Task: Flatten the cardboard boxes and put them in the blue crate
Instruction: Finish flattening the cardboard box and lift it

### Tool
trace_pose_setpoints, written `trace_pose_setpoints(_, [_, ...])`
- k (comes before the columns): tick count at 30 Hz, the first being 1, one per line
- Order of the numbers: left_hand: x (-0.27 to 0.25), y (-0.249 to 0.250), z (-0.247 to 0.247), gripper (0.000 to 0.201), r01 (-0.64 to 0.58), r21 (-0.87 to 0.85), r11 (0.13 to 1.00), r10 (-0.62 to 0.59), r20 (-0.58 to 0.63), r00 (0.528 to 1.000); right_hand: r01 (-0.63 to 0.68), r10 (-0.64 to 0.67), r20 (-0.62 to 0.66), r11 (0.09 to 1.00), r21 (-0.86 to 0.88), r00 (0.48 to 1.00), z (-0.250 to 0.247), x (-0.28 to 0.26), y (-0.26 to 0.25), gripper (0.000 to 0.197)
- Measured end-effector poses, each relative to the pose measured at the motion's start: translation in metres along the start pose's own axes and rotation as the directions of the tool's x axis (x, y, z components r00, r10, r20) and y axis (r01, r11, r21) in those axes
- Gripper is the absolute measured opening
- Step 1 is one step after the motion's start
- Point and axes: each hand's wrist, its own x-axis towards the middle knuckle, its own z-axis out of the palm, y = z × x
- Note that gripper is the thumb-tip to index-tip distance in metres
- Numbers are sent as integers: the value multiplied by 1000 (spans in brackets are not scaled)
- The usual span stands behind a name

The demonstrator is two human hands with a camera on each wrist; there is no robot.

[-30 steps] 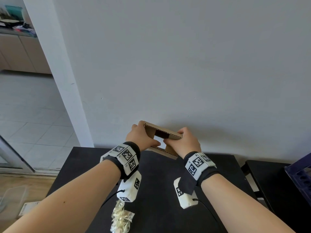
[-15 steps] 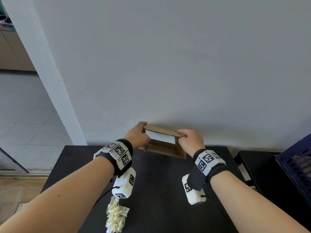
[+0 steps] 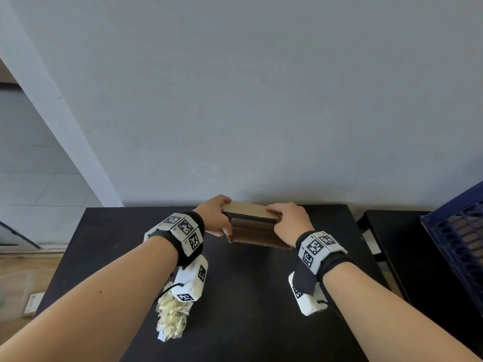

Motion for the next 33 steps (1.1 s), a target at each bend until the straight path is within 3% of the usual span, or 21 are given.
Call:
trace_pose_setpoints(6, [0,-3,1,90,138,124,983,-154,133,979,48,-26,269,996,-76,963,17,1,-3,60])
trace_pose_setpoints(10, [0,-17,5,105,170,270,948,-230,211,950,59,-25,408,996,-71,913,27,3,-4,74])
trace_pose_setpoints(16, [13,-41,24,102,202,378,903,-277,156,948,114,-6,584,982,-149,812,52,10,2,89])
trace_pose_setpoints(18, [18,-45,31,99,214,422,881,-285,110,952,124,1,591,977,-171,806,62,15,5,86])
trace_pose_setpoints(23, [29,-49,35,83,248,477,843,-301,36,953,140,-31,507,974,-179,861,82,30,16,74])
trace_pose_setpoints(33, [49,-54,26,76,255,470,845,-307,35,951,56,-52,459,998,4,887,94,56,31,54])
